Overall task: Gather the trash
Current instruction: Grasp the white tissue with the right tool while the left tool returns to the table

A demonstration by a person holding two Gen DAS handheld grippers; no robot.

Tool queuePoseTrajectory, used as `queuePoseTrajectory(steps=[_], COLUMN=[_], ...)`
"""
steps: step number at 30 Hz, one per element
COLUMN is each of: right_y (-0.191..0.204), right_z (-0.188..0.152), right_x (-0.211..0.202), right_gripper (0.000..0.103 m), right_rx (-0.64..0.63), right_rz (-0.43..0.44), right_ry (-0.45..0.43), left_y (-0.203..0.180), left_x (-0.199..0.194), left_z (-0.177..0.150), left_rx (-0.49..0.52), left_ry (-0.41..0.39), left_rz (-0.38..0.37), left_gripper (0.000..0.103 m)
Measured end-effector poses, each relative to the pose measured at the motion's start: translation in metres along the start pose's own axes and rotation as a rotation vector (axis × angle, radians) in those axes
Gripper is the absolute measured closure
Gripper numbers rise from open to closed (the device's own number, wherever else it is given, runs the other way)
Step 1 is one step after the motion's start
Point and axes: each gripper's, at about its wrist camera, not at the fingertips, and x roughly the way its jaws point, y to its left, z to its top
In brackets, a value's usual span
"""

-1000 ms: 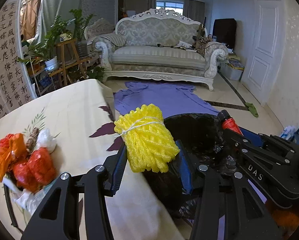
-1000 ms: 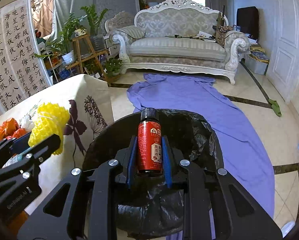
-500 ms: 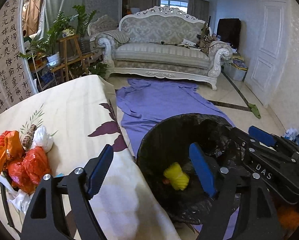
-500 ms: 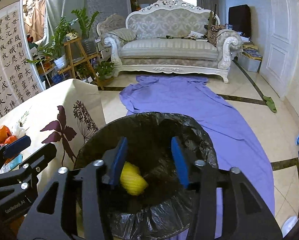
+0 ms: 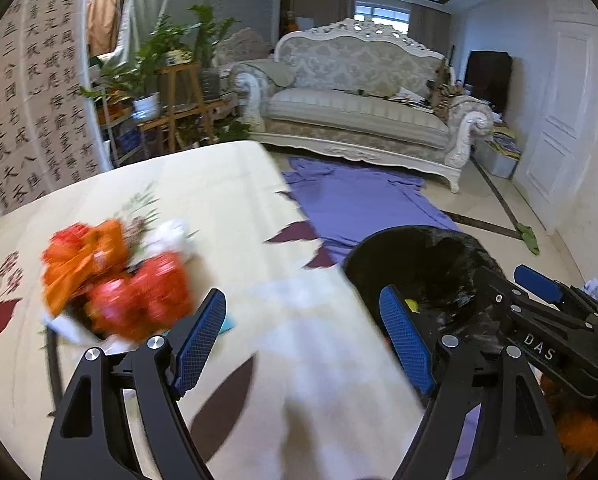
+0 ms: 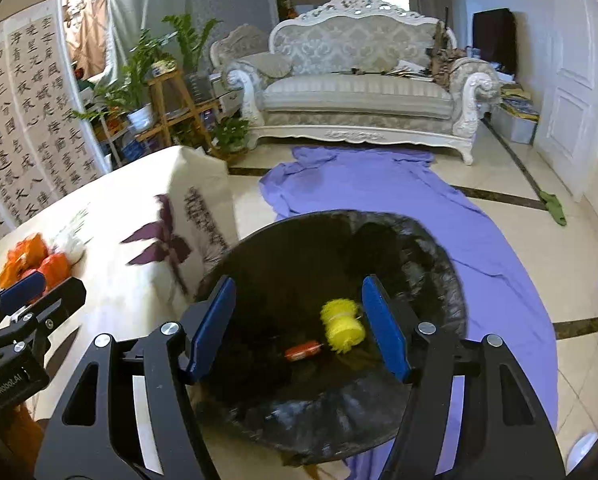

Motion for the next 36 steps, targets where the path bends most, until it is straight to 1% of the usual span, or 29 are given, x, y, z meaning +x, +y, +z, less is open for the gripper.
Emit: queuePoseTrajectory(steps=[6,10,18,26,34,36], right_y=[0.033,0.063,0.115,0.176,0.226,0.236], right_z=[-0.01,-0.015,-0.017,-0.025,-0.036,-0.038], right_x=[-0.004,-0.005,-0.01,-0.012,-0.008,-0.006], right_gripper=[0.039,0.039,0.039,0.039,0.039,0.041], right_rx=[-0.043,-0.087,-0.172,-0.279,-0.367,-0.385], right_rz=[0.055,0.101,0.192,0.293,0.37,0.378], right_ry=[0.021,0.032,0.044,0.066,0.11,0.119], left_y=[0.037,0.064,0.124,0.17,0.207,0.214], left_x=[-0.017,-0.028,-0.048,-0.066,-0.074,-0.075], left_z=[-0.016,-0.028,-0.052,-0.069,-0.079,-0.081], left_rx=[-0.043,-0.084,-0.183,-0.268,-0.33,-0.342], left_ry=[0.016,0.032,0.056,0.05,0.054,0.055], left_rz=[0.065,0.112,0.228,0.321,0.378,0.39], left_gripper=[0.026,0.026,0.026,0.026,0.026,0.026])
